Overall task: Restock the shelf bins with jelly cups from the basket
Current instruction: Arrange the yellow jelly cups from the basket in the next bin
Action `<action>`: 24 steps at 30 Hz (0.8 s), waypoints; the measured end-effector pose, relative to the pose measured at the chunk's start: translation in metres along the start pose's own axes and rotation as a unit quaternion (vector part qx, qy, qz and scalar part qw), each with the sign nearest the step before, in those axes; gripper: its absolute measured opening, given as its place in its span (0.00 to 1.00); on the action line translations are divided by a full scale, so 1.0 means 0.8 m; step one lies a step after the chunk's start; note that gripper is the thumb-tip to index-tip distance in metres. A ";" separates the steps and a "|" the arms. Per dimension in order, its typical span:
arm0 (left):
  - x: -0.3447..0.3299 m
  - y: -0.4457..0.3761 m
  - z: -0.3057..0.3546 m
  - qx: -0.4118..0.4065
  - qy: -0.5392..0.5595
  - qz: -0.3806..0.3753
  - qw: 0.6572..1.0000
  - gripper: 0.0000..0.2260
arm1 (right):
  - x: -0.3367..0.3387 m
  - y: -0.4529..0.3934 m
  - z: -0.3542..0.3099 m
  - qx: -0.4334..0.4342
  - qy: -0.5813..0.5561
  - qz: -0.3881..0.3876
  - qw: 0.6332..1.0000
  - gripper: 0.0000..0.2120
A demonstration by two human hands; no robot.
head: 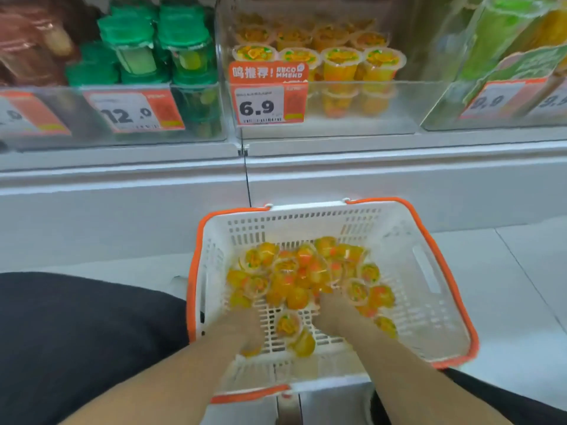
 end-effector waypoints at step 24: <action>-0.024 -0.064 -0.021 0.033 -0.057 0.102 0.993 0.23 | -0.128 -0.033 0.005 -0.082 -0.235 -0.191 0.949 0.26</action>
Point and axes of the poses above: each hand's wrist, its own y-axis away from the middle knuckle, its own x-axis out of the back of the hand, z = x × y, the point moved 10 cm from there along -y, towards the middle knuckle, and after that the axes turned 7 degrees about x, right-handed, at the moved point
